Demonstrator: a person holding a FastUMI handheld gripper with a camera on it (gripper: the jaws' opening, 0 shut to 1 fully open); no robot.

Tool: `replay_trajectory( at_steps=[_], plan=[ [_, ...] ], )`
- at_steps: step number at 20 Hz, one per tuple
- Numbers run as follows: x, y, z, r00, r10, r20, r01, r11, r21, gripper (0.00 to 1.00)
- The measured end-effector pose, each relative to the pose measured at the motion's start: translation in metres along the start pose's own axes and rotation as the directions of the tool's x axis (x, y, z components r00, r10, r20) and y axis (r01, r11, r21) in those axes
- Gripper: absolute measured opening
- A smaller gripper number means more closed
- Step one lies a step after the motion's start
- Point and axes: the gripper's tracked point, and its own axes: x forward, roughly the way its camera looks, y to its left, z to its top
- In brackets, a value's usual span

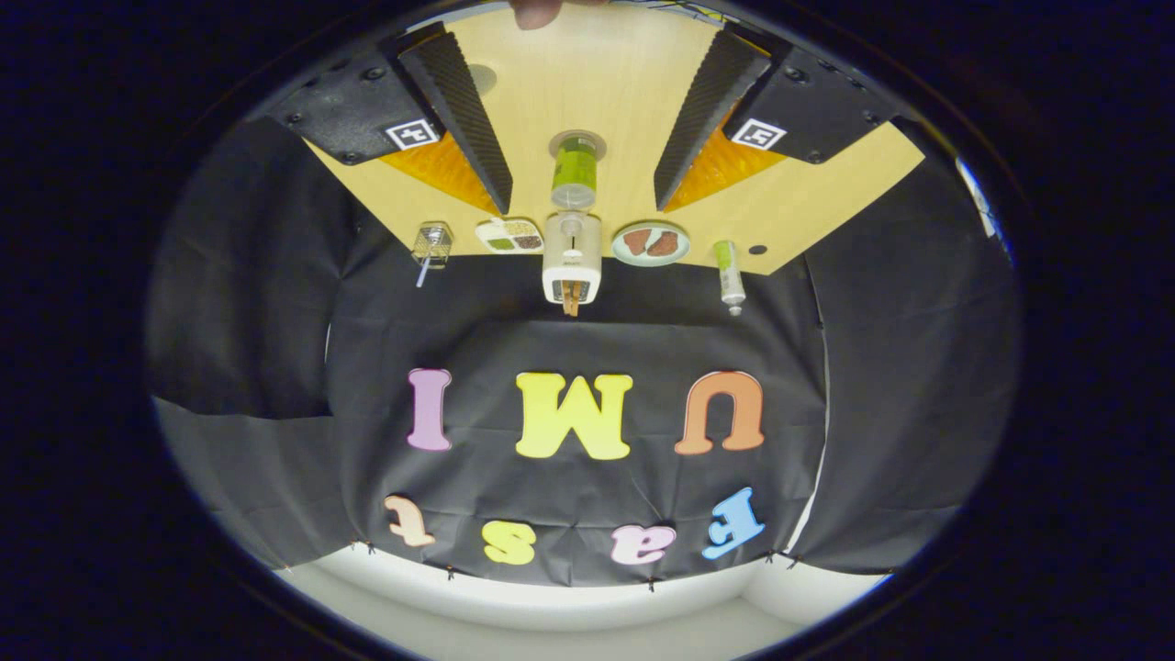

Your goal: Take the bottle from table, then pour the juice into the cup, finally place the bottle on the coaster

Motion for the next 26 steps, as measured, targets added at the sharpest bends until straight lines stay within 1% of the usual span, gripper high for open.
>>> replay_trajectory(
  at_steps=[7,9,12,17,20,26],
  plan=[
    [-0.045,-0.002,0.014,0.998,-0.031,0.051,0.03,0.999,0.011,1.0],
    [-0.055,-0.004,0.009,0.998,-0.039,0.049,0.038,0.999,0.024,1.0],
    [-0.067,0.0,0.01,0.998,-0.031,0.052,0.029,0.999,0.031,1.0],
    [-0.077,0.006,0.017,0.997,-0.022,0.072,0.02,0.999,0.03,1.0],
    [-0.079,0.008,0.022,0.996,-0.028,0.089,0.026,1.0,0.015,1.0],
    [-0.085,0.021,0.025,0.994,-0.01,0.11,0.013,1.0,-0.025,1.0]
  ],
)
